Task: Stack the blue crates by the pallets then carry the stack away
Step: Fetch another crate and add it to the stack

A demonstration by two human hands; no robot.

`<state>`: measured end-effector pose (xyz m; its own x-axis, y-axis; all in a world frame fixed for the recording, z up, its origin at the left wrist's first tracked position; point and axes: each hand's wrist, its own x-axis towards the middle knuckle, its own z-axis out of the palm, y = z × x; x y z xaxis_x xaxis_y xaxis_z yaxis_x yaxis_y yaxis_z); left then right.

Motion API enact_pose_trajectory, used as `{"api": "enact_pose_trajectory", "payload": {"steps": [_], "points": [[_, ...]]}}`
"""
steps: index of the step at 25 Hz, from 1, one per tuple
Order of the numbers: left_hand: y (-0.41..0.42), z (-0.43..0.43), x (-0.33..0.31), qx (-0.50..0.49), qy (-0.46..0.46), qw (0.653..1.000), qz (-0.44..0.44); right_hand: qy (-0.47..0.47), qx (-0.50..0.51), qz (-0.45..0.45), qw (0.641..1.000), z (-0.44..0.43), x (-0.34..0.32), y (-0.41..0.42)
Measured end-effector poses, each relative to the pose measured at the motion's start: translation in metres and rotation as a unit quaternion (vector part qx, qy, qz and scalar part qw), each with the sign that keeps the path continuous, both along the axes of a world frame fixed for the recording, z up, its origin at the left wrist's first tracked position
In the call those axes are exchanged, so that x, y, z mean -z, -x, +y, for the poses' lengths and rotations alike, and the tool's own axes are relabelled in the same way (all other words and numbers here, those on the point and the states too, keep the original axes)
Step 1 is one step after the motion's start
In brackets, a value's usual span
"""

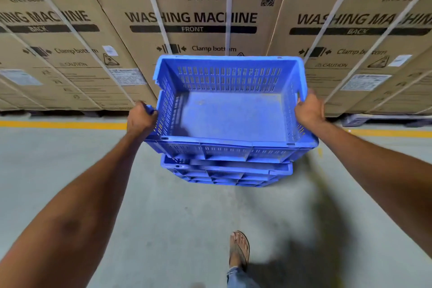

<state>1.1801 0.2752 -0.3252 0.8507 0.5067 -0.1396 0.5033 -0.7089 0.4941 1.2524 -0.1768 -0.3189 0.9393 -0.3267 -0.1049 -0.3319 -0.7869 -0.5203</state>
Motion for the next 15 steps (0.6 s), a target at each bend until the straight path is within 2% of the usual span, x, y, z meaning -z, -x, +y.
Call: {"api": "enact_pose_trajectory", "payload": {"steps": [6,9,11,12,14,15], "points": [[-0.014,0.0,0.023,-0.004,0.018,1.0,-0.013,0.019,0.003,-0.002,1.0,0.001,0.013,-0.012],[-0.008,-0.008,0.013,0.025,-0.062,0.997,-0.029,0.107,-0.017,-0.03,0.994,0.01,0.004,0.004],[-0.001,-0.025,0.004,0.081,-0.147,0.983,-0.08,0.164,-0.076,-0.094,0.979,0.027,-0.001,0.028],[0.003,-0.037,0.0,0.131,-0.156,0.973,-0.107,0.161,-0.124,-0.112,0.973,0.038,-0.001,0.042],[0.015,-0.064,-0.001,0.245,-0.12,0.955,-0.115,0.106,-0.223,-0.095,0.964,0.064,0.001,0.071],[0.023,-0.077,0.0,0.294,-0.099,0.946,-0.091,0.078,-0.264,-0.065,0.959,0.076,0.002,0.085]]}}
